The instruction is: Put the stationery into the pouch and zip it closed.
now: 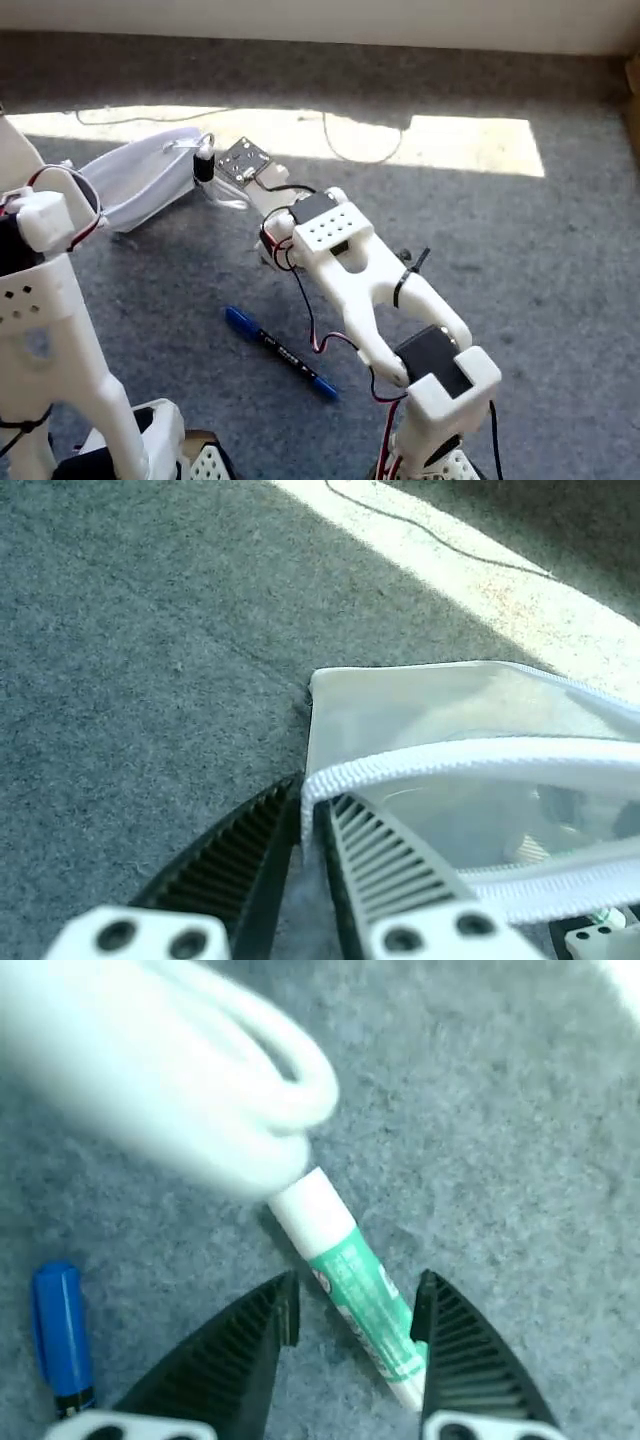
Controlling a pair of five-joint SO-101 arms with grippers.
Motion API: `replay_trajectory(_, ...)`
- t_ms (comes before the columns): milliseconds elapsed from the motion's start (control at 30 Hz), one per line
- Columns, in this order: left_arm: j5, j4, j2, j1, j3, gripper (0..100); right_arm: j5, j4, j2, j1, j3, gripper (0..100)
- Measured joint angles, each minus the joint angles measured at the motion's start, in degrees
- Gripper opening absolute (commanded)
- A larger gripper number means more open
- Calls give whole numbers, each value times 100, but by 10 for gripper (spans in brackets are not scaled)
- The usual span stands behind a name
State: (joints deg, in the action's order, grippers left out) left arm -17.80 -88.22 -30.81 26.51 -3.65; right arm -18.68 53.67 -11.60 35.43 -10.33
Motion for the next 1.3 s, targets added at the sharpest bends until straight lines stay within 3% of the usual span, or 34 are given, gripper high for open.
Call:
replay_trajectory(400,0,0,0,9,0,7,-26,-9,-642,35,70,170)
replay_trajectory(633,0,0,0,9,0,7,-668,-9,-642,35,70,4)
replay_trajectory(1167,0,0,0,9,0,7,-853,571,-651,-747,211,12)
replay_trajectory(1300,0,0,0,9,0,7,-853,571,-651,-782,211,108)
